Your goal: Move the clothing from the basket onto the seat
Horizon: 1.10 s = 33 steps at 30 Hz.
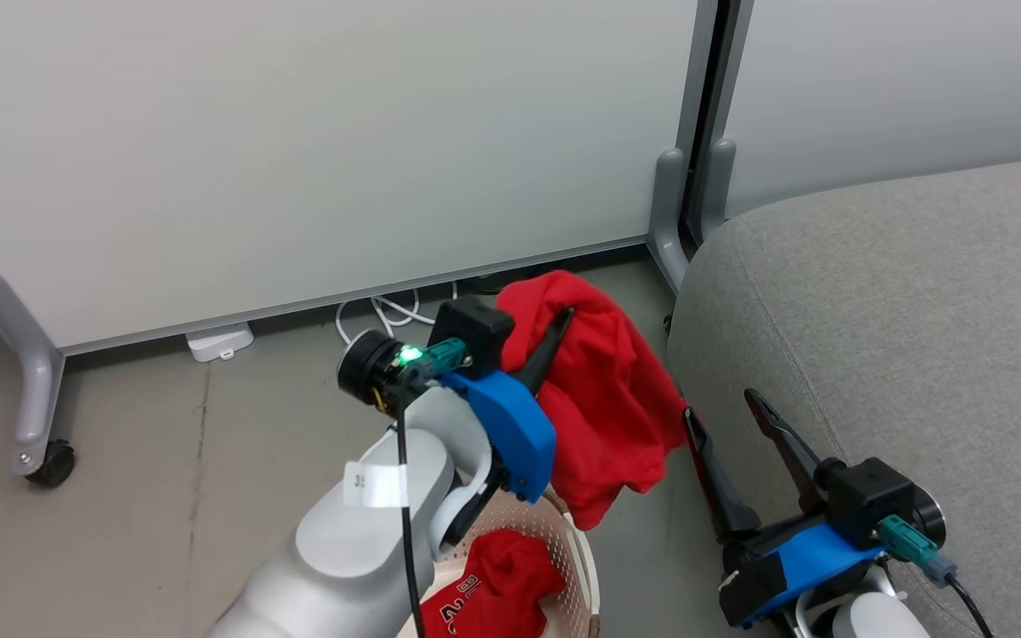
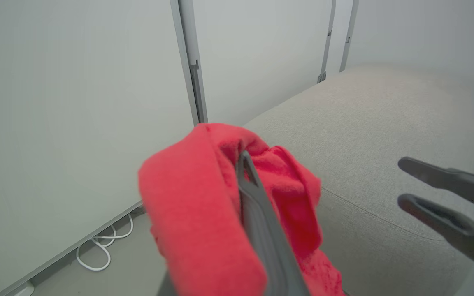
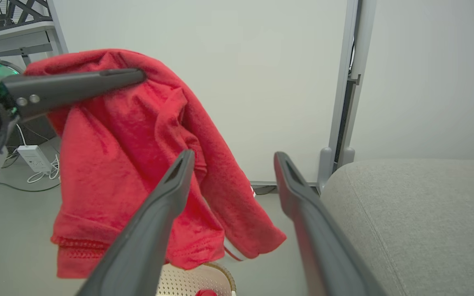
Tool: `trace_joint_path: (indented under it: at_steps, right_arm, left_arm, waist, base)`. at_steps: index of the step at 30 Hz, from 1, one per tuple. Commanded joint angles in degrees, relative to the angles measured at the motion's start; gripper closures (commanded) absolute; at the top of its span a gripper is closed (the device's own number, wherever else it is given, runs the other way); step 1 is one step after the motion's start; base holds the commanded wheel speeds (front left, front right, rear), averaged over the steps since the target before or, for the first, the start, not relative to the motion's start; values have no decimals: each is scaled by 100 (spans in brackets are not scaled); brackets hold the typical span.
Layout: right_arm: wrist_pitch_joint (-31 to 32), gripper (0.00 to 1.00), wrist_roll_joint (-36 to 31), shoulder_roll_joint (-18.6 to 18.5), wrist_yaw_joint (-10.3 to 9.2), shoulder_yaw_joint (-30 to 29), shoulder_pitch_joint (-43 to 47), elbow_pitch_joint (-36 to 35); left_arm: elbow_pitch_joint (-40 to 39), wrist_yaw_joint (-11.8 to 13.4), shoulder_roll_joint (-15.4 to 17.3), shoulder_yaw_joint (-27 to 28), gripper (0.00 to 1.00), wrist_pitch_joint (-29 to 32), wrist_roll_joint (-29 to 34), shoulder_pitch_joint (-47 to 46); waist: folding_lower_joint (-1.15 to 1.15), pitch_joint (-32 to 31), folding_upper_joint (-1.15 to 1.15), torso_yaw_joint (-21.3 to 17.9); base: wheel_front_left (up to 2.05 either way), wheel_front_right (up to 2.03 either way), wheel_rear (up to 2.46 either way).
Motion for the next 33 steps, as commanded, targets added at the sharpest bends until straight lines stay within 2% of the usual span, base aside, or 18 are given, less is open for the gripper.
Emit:
trace_joint_path:
  at_steps: [1, 11, 22, 33]
  right_arm:
    - [21, 0, -27, -12, 1, -4, 78, -21]
    - [66, 0, 20, -12, 1, 104, 67, -36]
    - [116, 0, -27, -12, 1, 149, 8, 7]
    - [602, 0, -25, -11, 1, 442, -481, 433]
  left_arm:
    - [-48, 21, 6, -31, 100, 16, -44, -119]
    - [-269, 214, 6, -541, 100, 54, -441, -450]
    - [-60, 316, 5, -889, 100, -111, -740, -549]
    - [42, 366, 4, -1186, 100, -226, -976, -656]
  waist:
    - [0, 0, -1, 2]
    - [0, -10, -1, -38]
    - [0, 2, -1, -84]
    - [0, 46, -1, -67]
  base:
    - [0, 0, 0]
    - [0, 0, 0]
    - [0, 0, 0]
    - [0, 0, 0]
